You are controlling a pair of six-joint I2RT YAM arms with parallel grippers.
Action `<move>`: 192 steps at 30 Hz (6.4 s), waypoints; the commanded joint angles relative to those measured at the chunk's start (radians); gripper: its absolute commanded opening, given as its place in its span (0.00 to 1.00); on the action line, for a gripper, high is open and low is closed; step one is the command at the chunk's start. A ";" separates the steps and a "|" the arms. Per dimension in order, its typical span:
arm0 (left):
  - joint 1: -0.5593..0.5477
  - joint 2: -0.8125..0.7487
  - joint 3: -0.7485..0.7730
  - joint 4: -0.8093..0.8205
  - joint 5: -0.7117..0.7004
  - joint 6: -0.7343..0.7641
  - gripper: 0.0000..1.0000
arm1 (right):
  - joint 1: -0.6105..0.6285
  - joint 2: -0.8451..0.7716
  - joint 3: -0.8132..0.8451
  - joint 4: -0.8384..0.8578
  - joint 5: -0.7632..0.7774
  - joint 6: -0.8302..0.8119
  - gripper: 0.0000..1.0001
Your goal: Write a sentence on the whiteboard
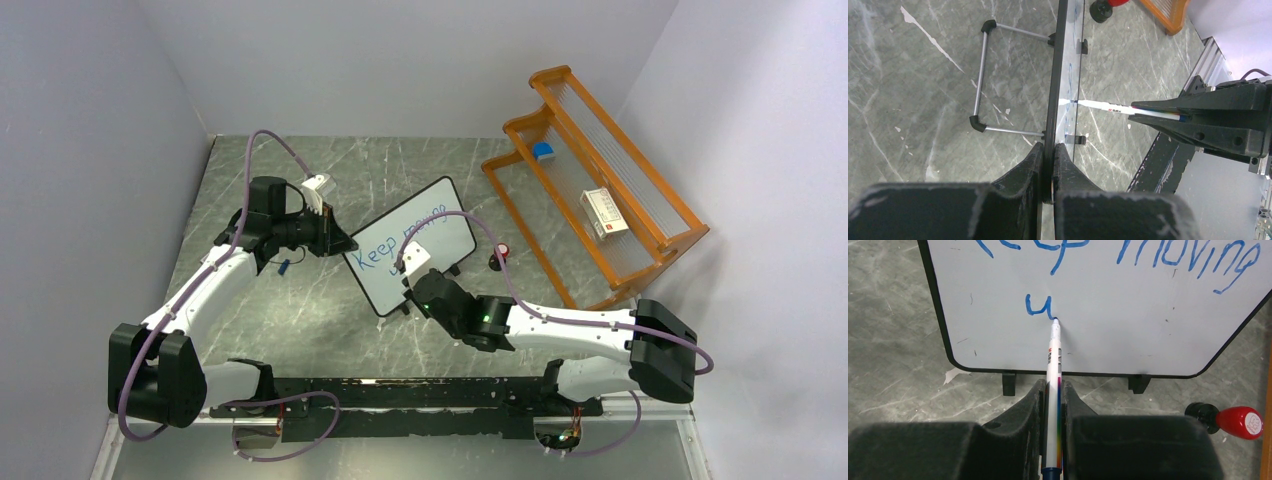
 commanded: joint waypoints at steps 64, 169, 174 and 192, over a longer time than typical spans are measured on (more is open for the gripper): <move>-0.007 0.034 -0.019 -0.076 -0.149 0.054 0.05 | -0.032 -0.033 0.020 0.067 0.011 0.007 0.00; -0.007 0.043 -0.018 -0.078 -0.151 0.055 0.05 | -0.110 -0.053 -0.033 -0.027 -0.055 0.058 0.00; -0.007 0.044 -0.018 -0.079 -0.150 0.056 0.05 | -0.110 -0.053 -0.032 -0.017 -0.047 0.054 0.00; -0.007 0.047 -0.016 -0.078 -0.145 0.056 0.05 | -0.145 -0.032 0.021 0.064 -0.057 0.003 0.00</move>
